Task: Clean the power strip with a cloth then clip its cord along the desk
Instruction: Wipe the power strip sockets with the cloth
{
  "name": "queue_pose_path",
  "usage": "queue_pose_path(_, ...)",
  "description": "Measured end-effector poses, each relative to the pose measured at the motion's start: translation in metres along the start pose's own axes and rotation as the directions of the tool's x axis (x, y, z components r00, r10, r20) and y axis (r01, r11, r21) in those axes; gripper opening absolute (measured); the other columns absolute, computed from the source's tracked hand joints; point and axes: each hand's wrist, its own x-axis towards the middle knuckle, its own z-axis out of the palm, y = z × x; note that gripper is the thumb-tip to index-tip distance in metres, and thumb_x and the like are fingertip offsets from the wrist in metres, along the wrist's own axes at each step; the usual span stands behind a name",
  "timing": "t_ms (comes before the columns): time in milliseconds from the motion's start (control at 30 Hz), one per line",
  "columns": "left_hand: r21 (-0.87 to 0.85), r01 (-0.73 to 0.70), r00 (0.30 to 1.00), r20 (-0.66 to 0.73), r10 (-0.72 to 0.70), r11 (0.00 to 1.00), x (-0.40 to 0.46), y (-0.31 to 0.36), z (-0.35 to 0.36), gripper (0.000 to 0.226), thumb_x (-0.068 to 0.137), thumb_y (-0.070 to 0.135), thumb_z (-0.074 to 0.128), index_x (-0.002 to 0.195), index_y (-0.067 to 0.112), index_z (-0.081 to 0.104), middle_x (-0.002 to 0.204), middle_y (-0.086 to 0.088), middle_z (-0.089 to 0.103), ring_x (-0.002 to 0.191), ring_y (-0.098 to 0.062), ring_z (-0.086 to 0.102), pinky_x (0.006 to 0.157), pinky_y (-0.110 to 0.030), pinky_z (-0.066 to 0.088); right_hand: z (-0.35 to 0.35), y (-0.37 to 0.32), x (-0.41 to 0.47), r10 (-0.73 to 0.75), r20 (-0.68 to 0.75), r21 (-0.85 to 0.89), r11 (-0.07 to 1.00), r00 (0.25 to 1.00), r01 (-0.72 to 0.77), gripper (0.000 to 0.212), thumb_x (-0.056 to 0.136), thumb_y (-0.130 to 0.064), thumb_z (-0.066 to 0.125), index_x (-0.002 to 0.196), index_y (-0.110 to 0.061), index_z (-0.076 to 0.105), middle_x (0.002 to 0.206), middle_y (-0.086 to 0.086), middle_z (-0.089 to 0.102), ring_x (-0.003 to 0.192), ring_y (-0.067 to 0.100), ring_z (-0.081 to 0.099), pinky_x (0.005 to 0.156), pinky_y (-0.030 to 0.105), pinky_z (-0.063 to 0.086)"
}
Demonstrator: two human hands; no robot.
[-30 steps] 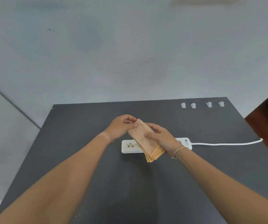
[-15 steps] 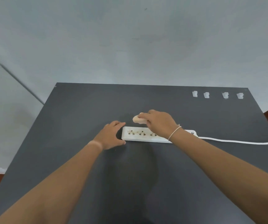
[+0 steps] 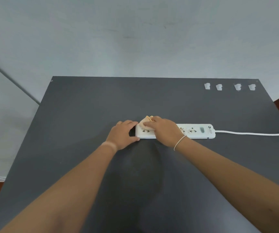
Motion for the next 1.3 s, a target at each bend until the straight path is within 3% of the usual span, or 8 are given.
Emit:
queue_pose_path(100, 0.01, -0.013, 1.0, 0.005, 0.013, 1.0, 0.001, -0.001, 0.0, 0.064, 0.08, 0.039, 0.066, 0.138, 0.026, 0.042, 0.139, 0.009, 0.048, 0.125, -0.023, 0.041, 0.105, -0.037, 0.038, 0.002, -0.005, -0.013, 0.004, 0.017, -0.006, 1.0, 1.0, -0.004, 0.051, 0.088, -0.003, 0.04, 0.132, -0.027, 0.048, 0.136, 0.009, 0.044, 0.095, 0.036, 0.058, 0.066, 0.031, 0.033)
queue_pose_path(300, 0.006, -0.018, 0.999, 0.026, 0.018, 1.0, 0.003, -0.003, -0.001, 0.065, 0.078, 0.04, 0.067, 0.137, 0.027, 0.043, 0.139, 0.009, 0.048, 0.124, -0.023, 0.041, 0.105, -0.037, 0.038, -0.011, 0.0, -0.001, 0.129, -0.093, 0.205, 0.973, 0.987, -0.108, 0.041, 0.09, -0.006, 0.039, 0.123, -0.024, 0.058, 0.116, 0.01, 0.054, 0.093, 0.032, 0.059, 0.074, 0.033, 0.042)
queue_pose_path(533, 0.018, -0.01, 1.0, 0.027, 0.009, 1.0, 0.003, -0.002, -0.003, 0.065, 0.078, 0.04, 0.067, 0.137, 0.026, 0.043, 0.14, 0.009, 0.048, 0.124, -0.023, 0.042, 0.104, -0.035, 0.037, -0.007, -0.017, -0.021, 0.061, 0.057, 0.062, 0.996, 0.997, -0.064, 0.042, 0.089, -0.008, 0.042, 0.122, -0.031, 0.056, 0.118, 0.005, 0.052, 0.084, 0.031, 0.059, 0.066, 0.031, 0.038)
queue_pose_path(667, 0.007, -0.005, 1.0, 0.028, 0.005, 1.0, 0.002, -0.001, -0.002, 0.064, 0.078, 0.04, 0.068, 0.136, 0.027, 0.043, 0.139, 0.009, 0.049, 0.123, -0.023, 0.043, 0.104, -0.038, 0.038, -0.015, -0.01, -0.014, 0.123, -0.026, 0.127, 0.985, 0.992, -0.118, 0.039, 0.092, -0.011, 0.039, 0.121, -0.03, 0.057, 0.117, 0.005, 0.054, 0.095, 0.031, 0.061, 0.074, 0.035, 0.046)
queue_pose_path(733, 0.004, 0.0, 0.999, 0.032, -0.001, 1.0, 0.002, -0.001, -0.003, 0.064, 0.078, 0.039, 0.068, 0.136, 0.026, 0.044, 0.137, 0.009, 0.05, 0.122, -0.024, 0.043, 0.104, -0.038, 0.038, -0.016, -0.01, 0.001, 0.14, -0.071, 0.128, 0.983, 0.988, -0.131, 0.039, 0.091, -0.01, 0.039, 0.122, -0.028, 0.055, 0.119, 0.006, 0.053, 0.093, 0.03, 0.062, 0.069, 0.033, 0.043)
queue_pose_path(900, 0.002, 0.005, 0.999, 0.034, -0.005, 1.0, 0.003, -0.002, -0.002, 0.065, 0.079, 0.04, 0.068, 0.137, 0.027, 0.043, 0.139, 0.009, 0.049, 0.125, -0.022, 0.042, 0.105, -0.037, 0.037, -0.008, -0.022, -0.017, 0.035, 0.11, 0.057, 0.997, 0.993, -0.042, 0.038, 0.089, -0.009, 0.042, 0.117, -0.028, 0.059, 0.116, 0.006, 0.052, 0.082, 0.03, 0.059, 0.068, 0.034, 0.043)
queue_pose_path(1100, -0.013, 0.023, 0.999, 0.036, -0.022, 1.0, 0.004, -0.002, -0.001, 0.066, 0.076, 0.04, 0.069, 0.136, 0.029, 0.043, 0.139, 0.008, 0.049, 0.125, -0.023, 0.041, 0.106, -0.04, 0.037, -0.022, -0.007, -0.001, 0.153, -0.066, 0.126, 0.982, 0.986, -0.143, 0.039, 0.091, -0.009, 0.039, 0.122, -0.027, 0.056, 0.118, 0.006, 0.052, 0.092, 0.032, 0.061, 0.07, 0.034, 0.043)
queue_pose_path(1300, -0.032, 0.032, 0.999, 0.029, -0.031, 0.999, 0.003, -0.003, -0.001, 0.066, 0.076, 0.04, 0.07, 0.136, 0.028, 0.044, 0.139, 0.008, 0.048, 0.126, -0.022, 0.04, 0.108, -0.039, 0.036, -0.024, -0.017, -0.012, -0.041, 0.231, 0.085, 0.996, 0.972, 0.022, 0.042, 0.087, -0.009, 0.042, 0.118, -0.03, 0.06, 0.118, 0.005, 0.053, 0.106, 0.026, 0.057, 0.08, 0.035, 0.045)
